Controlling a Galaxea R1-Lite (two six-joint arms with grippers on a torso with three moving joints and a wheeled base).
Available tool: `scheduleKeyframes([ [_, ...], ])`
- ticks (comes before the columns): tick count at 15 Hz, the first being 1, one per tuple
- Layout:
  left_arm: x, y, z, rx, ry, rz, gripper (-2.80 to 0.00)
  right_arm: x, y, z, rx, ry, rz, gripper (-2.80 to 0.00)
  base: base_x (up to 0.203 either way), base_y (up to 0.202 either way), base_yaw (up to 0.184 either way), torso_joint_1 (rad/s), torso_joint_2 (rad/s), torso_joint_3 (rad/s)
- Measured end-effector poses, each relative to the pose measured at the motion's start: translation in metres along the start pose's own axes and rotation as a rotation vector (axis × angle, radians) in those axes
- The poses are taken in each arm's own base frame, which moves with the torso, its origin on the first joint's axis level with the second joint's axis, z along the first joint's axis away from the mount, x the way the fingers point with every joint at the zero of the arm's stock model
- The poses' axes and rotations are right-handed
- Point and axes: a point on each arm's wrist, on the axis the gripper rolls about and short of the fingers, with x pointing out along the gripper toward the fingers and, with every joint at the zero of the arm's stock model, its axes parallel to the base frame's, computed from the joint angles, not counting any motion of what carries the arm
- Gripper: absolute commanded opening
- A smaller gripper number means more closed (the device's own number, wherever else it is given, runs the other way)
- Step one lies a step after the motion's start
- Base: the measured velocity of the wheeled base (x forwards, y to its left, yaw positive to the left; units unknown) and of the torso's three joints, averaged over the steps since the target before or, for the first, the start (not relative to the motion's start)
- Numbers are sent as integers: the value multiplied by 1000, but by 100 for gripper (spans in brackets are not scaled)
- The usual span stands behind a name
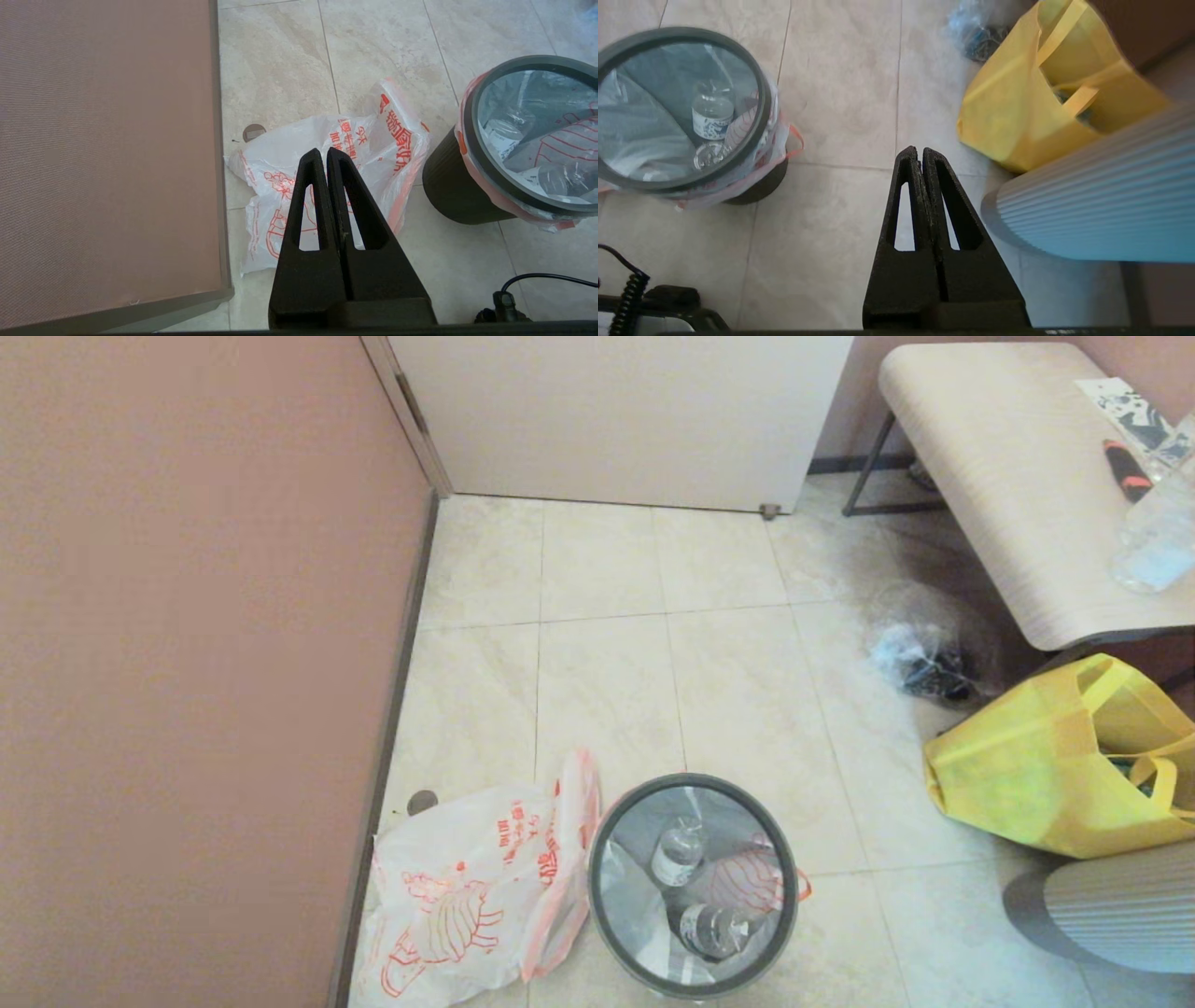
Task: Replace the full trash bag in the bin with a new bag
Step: Place the trash can ring on the floor
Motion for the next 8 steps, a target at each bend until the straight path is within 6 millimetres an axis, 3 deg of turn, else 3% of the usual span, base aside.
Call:
scheduleKeyframes([
  [5,0,0,0,0,0,0,-280,21,-9,55,4,61,55,-280,0,0,0,0,0,0],
  [8,0,0,0,0,0,0,-280,63,-12,76,19,217,91,-280,0,0,0,0,0,0],
])
